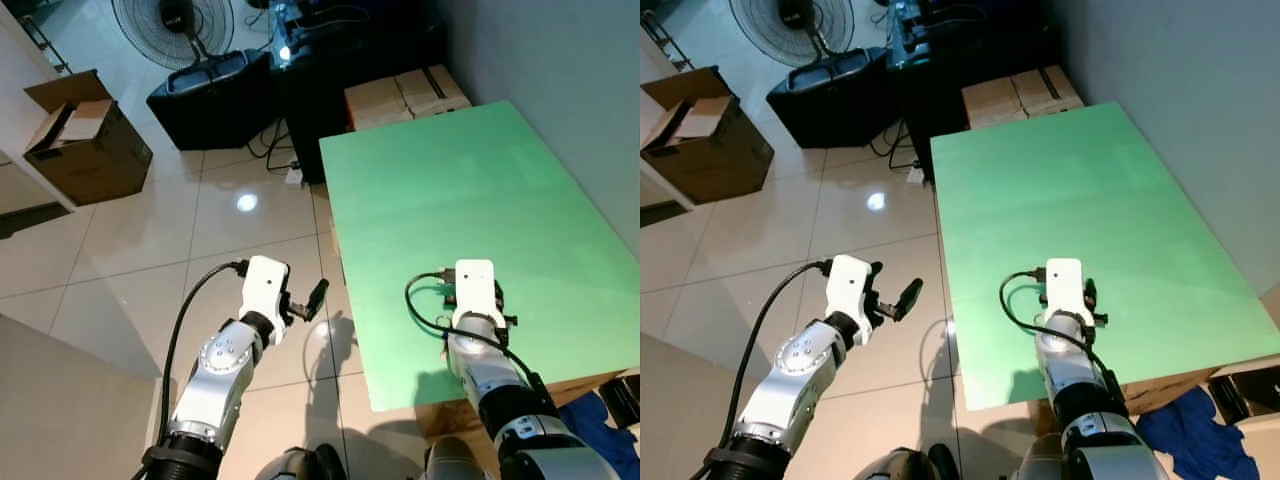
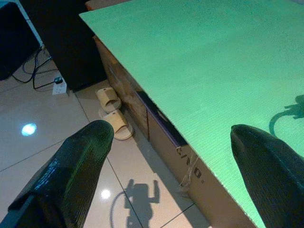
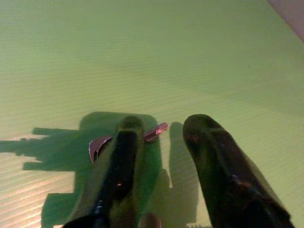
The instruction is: Hang keys on a hook
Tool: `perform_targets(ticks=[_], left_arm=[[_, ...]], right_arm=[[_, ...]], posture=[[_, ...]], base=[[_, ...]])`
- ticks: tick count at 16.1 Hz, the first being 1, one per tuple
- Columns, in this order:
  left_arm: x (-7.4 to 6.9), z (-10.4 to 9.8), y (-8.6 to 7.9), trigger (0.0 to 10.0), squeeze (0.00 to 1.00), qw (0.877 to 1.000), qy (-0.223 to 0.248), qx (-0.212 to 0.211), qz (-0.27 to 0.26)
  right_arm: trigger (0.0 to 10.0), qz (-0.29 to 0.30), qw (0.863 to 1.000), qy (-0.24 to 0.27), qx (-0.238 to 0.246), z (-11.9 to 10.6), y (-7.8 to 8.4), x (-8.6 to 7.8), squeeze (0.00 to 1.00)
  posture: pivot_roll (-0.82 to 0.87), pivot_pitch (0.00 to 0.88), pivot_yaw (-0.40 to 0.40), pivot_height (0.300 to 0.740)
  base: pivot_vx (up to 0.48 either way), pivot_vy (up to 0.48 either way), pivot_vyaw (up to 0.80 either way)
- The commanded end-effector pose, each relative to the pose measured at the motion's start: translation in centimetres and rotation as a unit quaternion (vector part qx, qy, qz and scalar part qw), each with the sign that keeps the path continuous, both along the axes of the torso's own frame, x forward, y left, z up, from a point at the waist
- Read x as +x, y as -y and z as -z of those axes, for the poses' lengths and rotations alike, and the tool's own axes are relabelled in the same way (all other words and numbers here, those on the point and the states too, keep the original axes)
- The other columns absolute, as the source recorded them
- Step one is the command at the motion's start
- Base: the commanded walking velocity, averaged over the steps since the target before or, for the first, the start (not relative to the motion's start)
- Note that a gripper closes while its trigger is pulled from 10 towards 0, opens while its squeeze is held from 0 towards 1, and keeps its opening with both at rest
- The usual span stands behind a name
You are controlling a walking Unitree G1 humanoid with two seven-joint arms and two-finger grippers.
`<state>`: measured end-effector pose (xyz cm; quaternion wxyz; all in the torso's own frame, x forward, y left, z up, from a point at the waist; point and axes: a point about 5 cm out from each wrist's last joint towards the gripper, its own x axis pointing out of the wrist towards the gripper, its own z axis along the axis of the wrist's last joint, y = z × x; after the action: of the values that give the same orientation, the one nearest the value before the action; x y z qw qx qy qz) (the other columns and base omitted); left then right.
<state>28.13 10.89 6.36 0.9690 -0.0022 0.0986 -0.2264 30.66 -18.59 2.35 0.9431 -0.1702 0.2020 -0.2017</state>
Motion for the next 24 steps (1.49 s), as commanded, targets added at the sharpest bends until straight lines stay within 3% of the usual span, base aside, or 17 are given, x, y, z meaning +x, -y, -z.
perform_targets(ticks=[1, 2, 3, 5, 6, 18, 19, 24], left_arm=[[-0.3, 0.2, -0.9, 10.0, 0.0, 1.0, -0.004, 0.008, -0.008], [-0.3, 0.2, -0.9, 10.0, 0.0, 1.0, -0.005, 0.008, -0.008], [-0.3, 0.2, -0.9, 10.0, 0.0, 1.0, -0.005, 0.009, -0.008], [-0.4, 0.2, -0.9, 10.0, 0.0, 1.0, -0.005, 0.009, -0.007], [-0.5, 0.2, -0.9, 10.0, 0.0, 1.0, -0.006, 0.01, -0.007], [-0.9, 0.2, -1.2, 10.0, 0.0, 1.0, -0.01, 0.014, -0.005], [-0.9, 0.2, -1.2, 10.0, 0.0, 1.0, -0.01, 0.015, -0.005], [-1.0, 0.2, -1.2, 10.0, 0.0, 1.0, -0.011, 0.015, -0.003]], right_arm=[[10.0, -0.013, 1.0, -0.003, 0.005, 0.0, -0.8, 0.3, 0.93], [10.0, -0.019, 1.0, -0.004, 0.004, 0.0, -0.9, 0.3, 0.56], [10.0, -0.019, 1.0, -0.004, 0.006, 0.0, -1.0, 0.3, 0.0], [10.0, -0.031, 0.999, -0.001, 0.021, 0.3, -1.2, 0.3, 0.0], [10.0, -0.048, 0.997, 0.008, 0.054, 0.7, -1.6, -0.1, 0.0], [9.7, -0.033, 0.999, -0.035, 0.02, 2.7, -0.5, -1.9, 0.0], [0.0, -0.034, 0.999, -0.035, 0.015, 2.7, -0.4, -2.0, 0.0], [0.0, -0.035, 0.999, -0.023, 0.018, 2.5, -1.0, -1.8, 0.0]], posture=[[-0.26, 0.108, 0.257, 0.74], [-0.26, 0.111, 0.258, 0.74], [-0.26, 0.111, 0.258, 0.74], [-0.26, 0.117, 0.259, 0.74], [-0.25, 0.124, 0.259, 0.74], [-0.24, 0.141, 0.267, 0.74], [-0.24, 0.141, 0.268, 0.74], [-0.25, 0.15, 0.267, 0.74]], base=[[0.0, 0.0, 0.0], [0.0, 0.0, 0.0], [0.0, 0.0, 0.0], [0.0, 0.0, 0.0], [0.0, 0.0, 0.0], [0.0, 0.0, 0.0], [0.0, 0.0, 0.0], [0.0, 0.0, 0.0]])
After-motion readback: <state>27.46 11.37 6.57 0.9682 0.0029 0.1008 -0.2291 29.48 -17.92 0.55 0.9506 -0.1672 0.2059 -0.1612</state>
